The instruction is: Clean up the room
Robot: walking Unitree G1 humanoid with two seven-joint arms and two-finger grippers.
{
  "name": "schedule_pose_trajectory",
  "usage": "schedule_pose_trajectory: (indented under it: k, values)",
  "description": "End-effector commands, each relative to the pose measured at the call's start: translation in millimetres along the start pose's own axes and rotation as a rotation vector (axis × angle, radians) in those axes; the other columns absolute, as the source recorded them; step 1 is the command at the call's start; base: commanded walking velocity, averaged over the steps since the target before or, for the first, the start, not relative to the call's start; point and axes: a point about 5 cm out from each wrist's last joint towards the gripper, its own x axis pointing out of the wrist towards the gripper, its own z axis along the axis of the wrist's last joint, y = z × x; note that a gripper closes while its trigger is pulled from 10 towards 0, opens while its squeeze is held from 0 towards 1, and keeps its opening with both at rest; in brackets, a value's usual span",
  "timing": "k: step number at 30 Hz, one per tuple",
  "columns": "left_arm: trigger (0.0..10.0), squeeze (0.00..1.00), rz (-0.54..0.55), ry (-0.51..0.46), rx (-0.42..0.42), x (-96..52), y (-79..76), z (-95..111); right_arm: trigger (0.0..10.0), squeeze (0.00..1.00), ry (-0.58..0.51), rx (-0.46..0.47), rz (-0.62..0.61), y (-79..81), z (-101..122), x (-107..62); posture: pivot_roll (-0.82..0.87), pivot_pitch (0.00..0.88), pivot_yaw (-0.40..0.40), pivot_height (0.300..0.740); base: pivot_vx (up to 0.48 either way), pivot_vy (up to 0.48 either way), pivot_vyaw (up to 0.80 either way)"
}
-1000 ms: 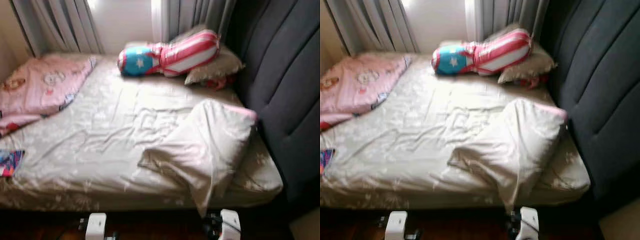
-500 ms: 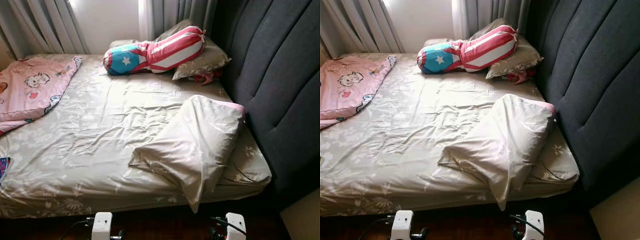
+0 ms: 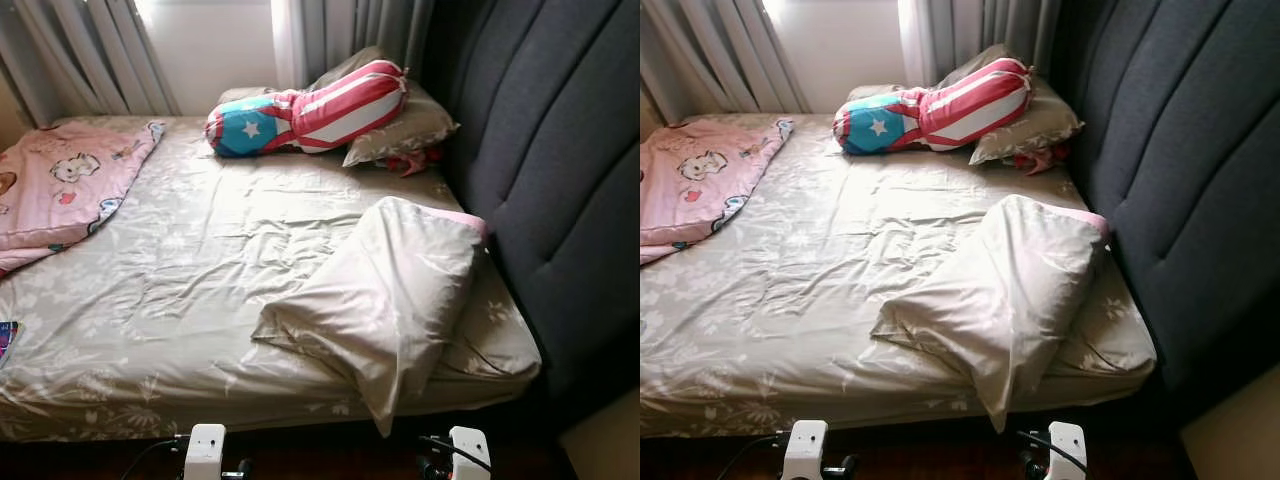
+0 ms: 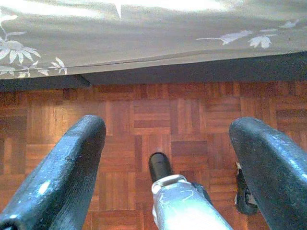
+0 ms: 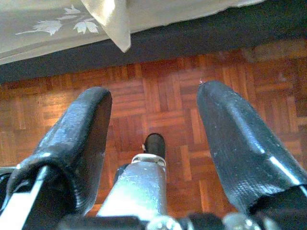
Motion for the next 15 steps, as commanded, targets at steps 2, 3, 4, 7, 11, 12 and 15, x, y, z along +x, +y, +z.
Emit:
schedule_pose_trajectory:
  k: [2,3,4,7,11,12,15]
  values:
    - [10.0,0.00,0.005,0.015,-0.007,-0.3,2.3,-1.8,10.0,0.00,0.009,-0.035,0.006,1.6,0.2,0.5,-0.07,0.000,-0.030,0.740,0.135,0.000,0.38]
    - [10.0,0.00,0.005,0.015,-0.009,-0.2,2.0,-1.8,10.0,0.00,0.008,-0.034,0.006,1.6,0.1,0.4,-0.07,0.000,-0.030,0.740,0.000,0.000,0.76]
    - [10.0,0.00,0.005,0.014,-0.011,-0.2,1.8,-1.5,10.0,0.00,0.008,-0.030,0.007,1.8,0.0,0.4,-0.07,0.000,-0.032,0.740,0.000,0.000,0.77]
    - [10.0,0.00,0.005,0.012,-0.013,0.0,1.5,-1.0,10.0,0.00,0.010,-0.007,0.001,1.7,-0.7,0.4,-0.07,0.000,-0.033,0.740,0.181,0.000,0.20]
    - [10.0,0.00,0.008,0.009,-0.013,0.0,1.7,-0.7,10.0,0.00,0.010,-0.009,-0.003,1.5,-0.3,0.5,-0.07,0.000,-0.032,0.740,0.067,0.000,0.00]
    - [10.0,0.00,0.008,0.009,-0.013,0.0,1.7,-0.7,10.0,0.00,0.010,-0.008,-0.003,1.6,-0.3,0.5,-0.07,0.000,-0.032,0.740,0.000,0.000,0.00]
    - [10.0,0.00,0.007,0.008,-0.014,-0.1,1.9,-0.9,10.0,0.00,0.006,-0.005,-0.003,1.8,-0.2,0.5,-0.07,0.000,-0.032,0.740,0.000,0.000,0.00]
